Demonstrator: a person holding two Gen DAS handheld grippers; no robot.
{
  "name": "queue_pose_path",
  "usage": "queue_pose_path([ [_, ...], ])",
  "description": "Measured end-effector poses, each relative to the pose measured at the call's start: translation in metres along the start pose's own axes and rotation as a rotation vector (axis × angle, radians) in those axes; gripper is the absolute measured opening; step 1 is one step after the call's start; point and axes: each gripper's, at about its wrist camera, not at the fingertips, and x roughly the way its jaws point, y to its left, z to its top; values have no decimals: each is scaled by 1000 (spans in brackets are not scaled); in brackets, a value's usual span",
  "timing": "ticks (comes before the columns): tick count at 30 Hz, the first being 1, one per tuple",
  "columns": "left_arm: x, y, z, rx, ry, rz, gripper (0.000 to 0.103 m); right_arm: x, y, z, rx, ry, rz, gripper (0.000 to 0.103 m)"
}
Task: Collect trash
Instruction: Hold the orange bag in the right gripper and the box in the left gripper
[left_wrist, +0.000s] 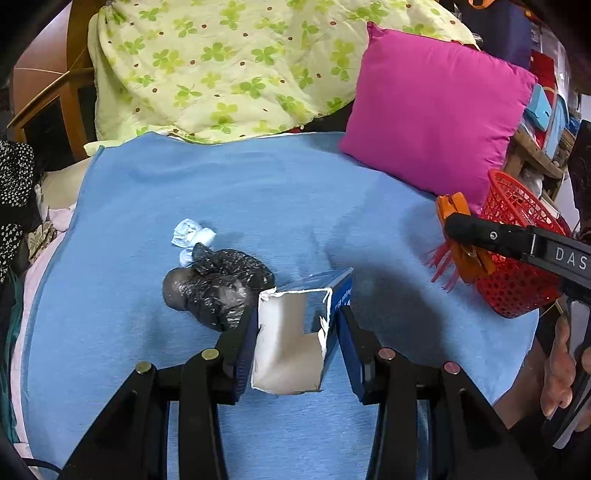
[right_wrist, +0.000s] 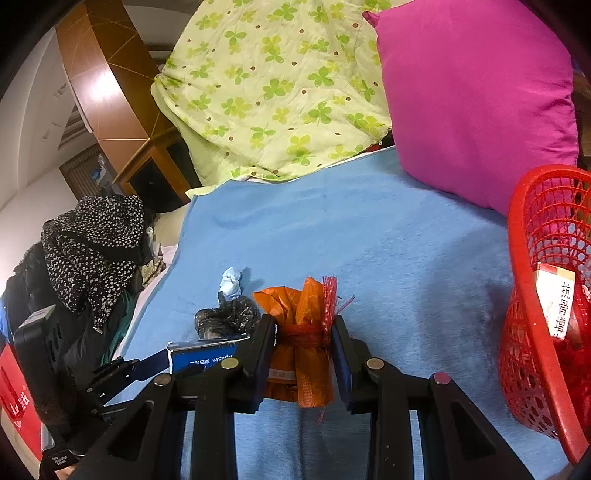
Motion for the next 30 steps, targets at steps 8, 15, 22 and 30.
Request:
queue_pose_path([
  [8, 1, -11, 1, 17, -1, -11, 45, -7, 1, 0, -12, -23, -6, 32],
  [15, 1, -16, 1, 21, -1, -23, 45, -13, 1, -1, -20, -39, -3, 32],
  [22, 2, -17, 2, 22, 0, -29, 45, -21, 0, 0, -24, -65, 1, 32],
  [30, 4, -18, 2, 27, 0, -36, 45, -30, 1, 1, -37, -102, 16, 32],
])
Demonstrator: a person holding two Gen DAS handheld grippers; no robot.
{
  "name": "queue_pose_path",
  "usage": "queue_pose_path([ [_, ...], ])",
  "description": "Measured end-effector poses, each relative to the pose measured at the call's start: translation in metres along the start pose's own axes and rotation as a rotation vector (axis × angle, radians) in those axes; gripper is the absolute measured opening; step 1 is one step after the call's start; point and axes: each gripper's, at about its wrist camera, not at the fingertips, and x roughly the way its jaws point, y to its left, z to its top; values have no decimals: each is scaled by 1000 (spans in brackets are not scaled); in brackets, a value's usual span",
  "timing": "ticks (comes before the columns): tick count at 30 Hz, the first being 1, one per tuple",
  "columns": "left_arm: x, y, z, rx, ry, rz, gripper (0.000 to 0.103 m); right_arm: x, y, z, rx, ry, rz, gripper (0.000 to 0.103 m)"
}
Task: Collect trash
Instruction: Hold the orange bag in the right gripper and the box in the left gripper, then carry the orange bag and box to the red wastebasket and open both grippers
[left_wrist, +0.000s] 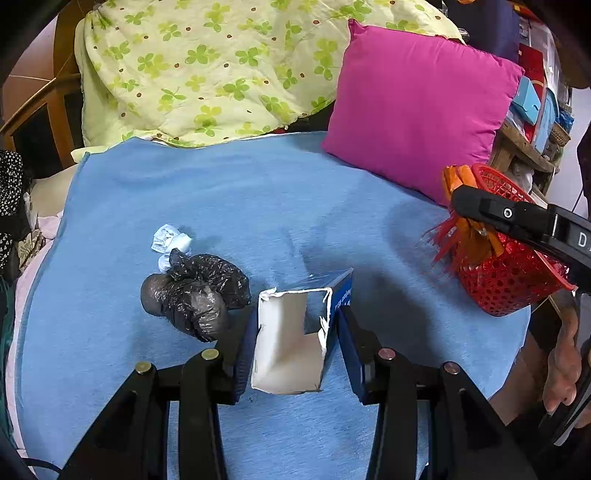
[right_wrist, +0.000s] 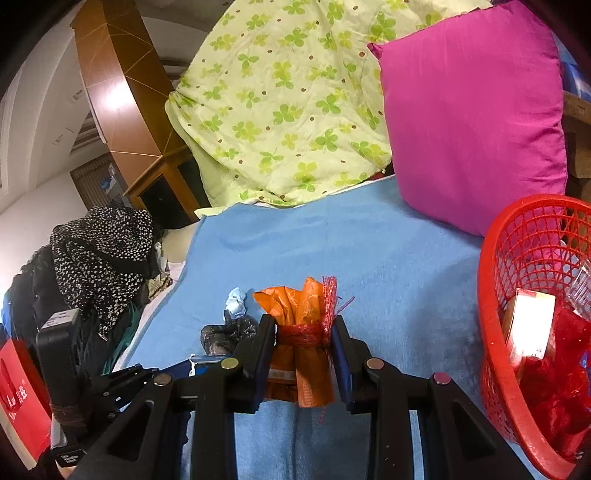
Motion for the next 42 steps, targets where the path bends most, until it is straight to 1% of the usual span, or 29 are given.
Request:
queue_pose_path([
  [18, -11, -1, 5, -1, -27, -26, 45, -17, -3, 4, -11, -53, 10, 32],
  [21, -17, -3, 7, -2, -41, -31, 45, -23, -4, 5, 1, -73, 9, 32],
  [28, -38, -12, 16, 11, -83, -39, 45, -45, -8, 8, 29, -151, 12, 32],
  [35, -56, -27, 28, 34, -117, -40, 45, -63, -16, 12, 51, -188, 16, 32],
  [42, -69, -49, 42, 67, -132, -57, 45, -87, -38, 16, 101, -249, 11, 32],
])
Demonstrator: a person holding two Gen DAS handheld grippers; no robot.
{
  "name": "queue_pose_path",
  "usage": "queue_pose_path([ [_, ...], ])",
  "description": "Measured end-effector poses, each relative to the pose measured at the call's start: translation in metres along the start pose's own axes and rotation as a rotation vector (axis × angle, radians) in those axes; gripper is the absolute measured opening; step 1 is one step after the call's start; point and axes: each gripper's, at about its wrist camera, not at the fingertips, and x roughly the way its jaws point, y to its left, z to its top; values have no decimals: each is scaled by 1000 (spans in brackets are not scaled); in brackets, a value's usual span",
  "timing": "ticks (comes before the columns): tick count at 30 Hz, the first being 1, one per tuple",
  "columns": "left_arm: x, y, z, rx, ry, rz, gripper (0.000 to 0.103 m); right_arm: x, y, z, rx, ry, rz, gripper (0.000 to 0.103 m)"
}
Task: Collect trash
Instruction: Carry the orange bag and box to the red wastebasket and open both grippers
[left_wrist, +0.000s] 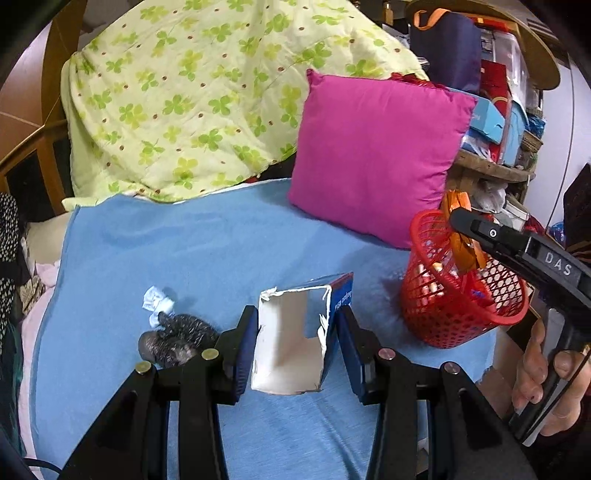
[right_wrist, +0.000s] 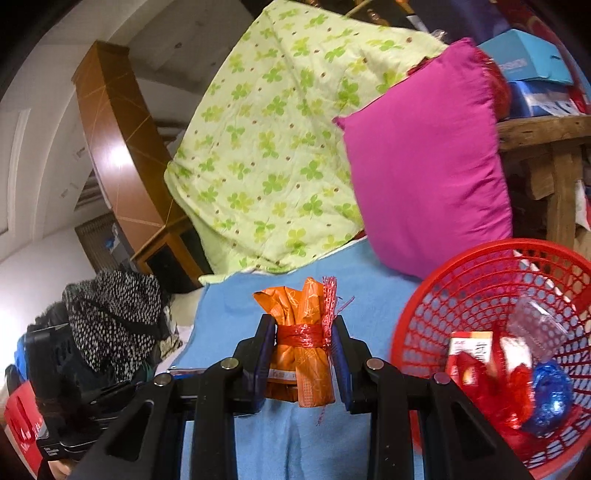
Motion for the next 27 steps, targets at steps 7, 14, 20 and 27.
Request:
queue_pose_path([
  [7, -11, -21, 23, 17, -22, -43, 45, -25, -28, 11, 63, -69, -19, 32],
  [14, -5, -51, 44, 67, -34, -79, 45, -46, -56, 18, 134, -127, -41, 32],
  [20, -3, -79, 66, 80, -52, -138, 45, -63, -79, 24, 189, -171, -65, 32],
  [27, 3, -119, 81, 115, -82, -214, 45, -73, -108, 25, 272, -183, -113, 32],
])
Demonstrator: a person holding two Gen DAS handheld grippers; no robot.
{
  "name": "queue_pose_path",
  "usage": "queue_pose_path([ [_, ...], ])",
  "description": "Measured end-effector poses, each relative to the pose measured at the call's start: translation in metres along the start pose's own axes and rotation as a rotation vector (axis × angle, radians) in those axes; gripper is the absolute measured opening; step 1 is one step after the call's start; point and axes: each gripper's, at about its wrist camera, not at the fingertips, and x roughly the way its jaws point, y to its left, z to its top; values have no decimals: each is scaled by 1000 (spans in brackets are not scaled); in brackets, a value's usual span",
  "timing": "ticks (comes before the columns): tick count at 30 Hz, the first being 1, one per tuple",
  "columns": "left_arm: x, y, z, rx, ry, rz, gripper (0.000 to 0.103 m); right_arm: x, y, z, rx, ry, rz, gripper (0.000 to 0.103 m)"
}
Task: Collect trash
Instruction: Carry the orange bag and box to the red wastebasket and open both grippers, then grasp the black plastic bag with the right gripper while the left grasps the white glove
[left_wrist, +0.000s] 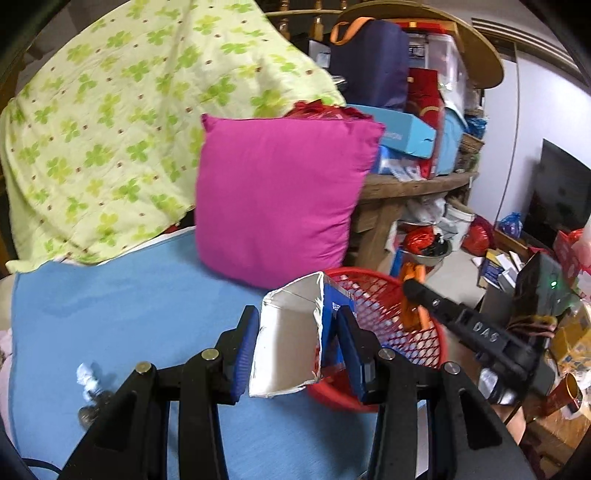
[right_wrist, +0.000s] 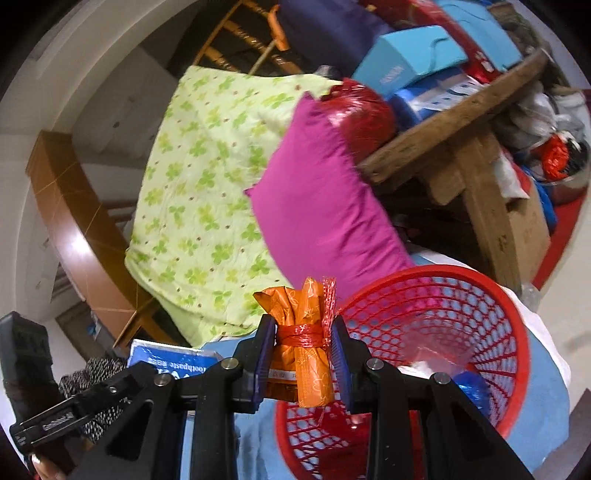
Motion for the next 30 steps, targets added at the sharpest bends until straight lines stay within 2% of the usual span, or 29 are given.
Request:
queue_pose_path([
  [7, 29, -19, -2, -9, 26, -51, 46, -3, -24, 6, 69, 0, -62, 35],
  [12, 36, -18, -12, 1, 39, -52, 53, -4, -27, 8, 61, -5, -95, 35],
  [14, 33, -11, -17, -2, 32, -27, 58, -4, -24, 9, 42, -15, -95, 38],
  [15, 31, -6, -20, -10, 28, -19, 59, -4, -22, 9, 32, -20, -93, 44],
  [16, 28, 2, -24, -24, 27, -12, 59, -4, -18, 8, 22, -25, -91, 63],
  [17, 26, 9, -29, -36, 30, -4, 59, -5, -13, 7, 9, -35, -87, 69],
  [22, 11, 58, -65, -121, 60, 71, 60, -4, 26, -3, -115, -86, -47, 70],
  [25, -3, 103, -94, -207, 79, 135, 60, 1, 52, -13, -179, -91, 5, 70],
  [30, -33, 194, -148, -374, 107, 334, 60, 20, 101, -41, -293, -55, 97, 70],
])
